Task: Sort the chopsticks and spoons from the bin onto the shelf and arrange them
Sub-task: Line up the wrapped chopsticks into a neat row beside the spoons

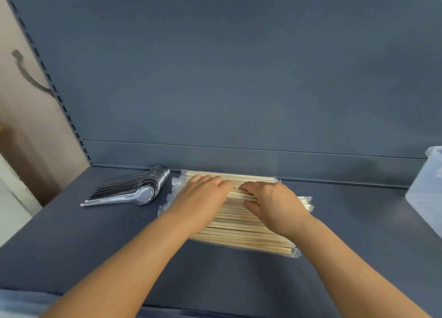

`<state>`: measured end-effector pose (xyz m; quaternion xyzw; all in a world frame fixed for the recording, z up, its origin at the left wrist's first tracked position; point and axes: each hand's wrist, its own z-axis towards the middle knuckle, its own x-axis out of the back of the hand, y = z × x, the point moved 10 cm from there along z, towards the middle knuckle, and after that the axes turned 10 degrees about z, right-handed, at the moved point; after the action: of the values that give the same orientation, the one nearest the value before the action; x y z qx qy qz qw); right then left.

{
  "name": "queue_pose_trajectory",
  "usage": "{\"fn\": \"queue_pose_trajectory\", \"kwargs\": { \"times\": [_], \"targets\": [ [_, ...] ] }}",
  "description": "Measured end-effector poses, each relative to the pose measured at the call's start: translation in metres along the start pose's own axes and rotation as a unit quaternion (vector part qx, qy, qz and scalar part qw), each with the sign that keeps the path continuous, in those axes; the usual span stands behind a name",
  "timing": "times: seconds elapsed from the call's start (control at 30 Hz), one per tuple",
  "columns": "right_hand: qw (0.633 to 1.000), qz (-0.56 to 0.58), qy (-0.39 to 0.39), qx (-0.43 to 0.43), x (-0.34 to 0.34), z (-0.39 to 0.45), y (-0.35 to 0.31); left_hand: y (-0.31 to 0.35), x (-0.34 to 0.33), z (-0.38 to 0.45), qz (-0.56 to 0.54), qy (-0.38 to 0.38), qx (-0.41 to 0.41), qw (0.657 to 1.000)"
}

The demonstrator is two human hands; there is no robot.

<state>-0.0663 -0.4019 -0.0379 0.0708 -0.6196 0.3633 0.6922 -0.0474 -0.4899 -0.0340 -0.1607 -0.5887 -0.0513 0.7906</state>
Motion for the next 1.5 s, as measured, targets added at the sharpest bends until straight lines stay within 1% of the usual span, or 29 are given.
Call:
{"fn": "queue_pose_trajectory", "kwargs": {
  "times": [0.1, 0.23, 0.4, 0.6, 0.77, 0.83, 0.93, 1.0, 1.3, 1.5],
  "targets": [
    [1.000, -0.014, -0.009, 0.004, -0.013, 0.004, 0.001, -0.015, -0.013, -0.004, -0.014, -0.012, 0.010, 1.000],
    [1.000, -0.023, 0.012, -0.007, -0.019, 0.010, 0.006, -0.029, -0.027, -0.005, -0.039, -0.030, 0.033, 0.998],
    [0.999, -0.018, 0.009, -0.034, -0.026, 0.006, 0.013, -0.024, -0.043, -0.004, -0.057, -0.055, 0.019, 0.997],
    [0.998, 0.001, -0.018, -0.060, -0.032, 0.000, 0.016, -0.023, -0.052, -0.006, -0.127, -0.100, 0.017, 0.987],
    [0.996, 0.041, -0.047, -0.063, -0.038, -0.008, 0.009, -0.018, -0.047, -0.013, -0.107, -0.095, -0.003, 0.990],
    [0.995, 0.037, -0.062, -0.062, -0.042, -0.013, 0.004, -0.015, -0.048, -0.018, -0.091, -0.106, -0.008, 0.990],
    [0.991, 0.016, -0.105, -0.086, -0.054, -0.024, 0.001, -0.011, -0.055, -0.030, -0.083, -0.131, -0.011, 0.988],
    [0.989, 0.018, -0.115, -0.093, -0.061, -0.030, -0.003, -0.006, -0.060, -0.036, -0.079, -0.136, -0.021, 0.987],
    [0.984, -0.037, -0.144, -0.103, -0.071, -0.048, -0.013, 0.004, -0.068, -0.054, -0.061, -0.163, -0.026, 0.984],
    [0.985, -0.006, -0.136, -0.105, -0.071, -0.055, -0.016, 0.007, -0.066, -0.063, -0.074, -0.167, -0.021, 0.983]
  ]
}}
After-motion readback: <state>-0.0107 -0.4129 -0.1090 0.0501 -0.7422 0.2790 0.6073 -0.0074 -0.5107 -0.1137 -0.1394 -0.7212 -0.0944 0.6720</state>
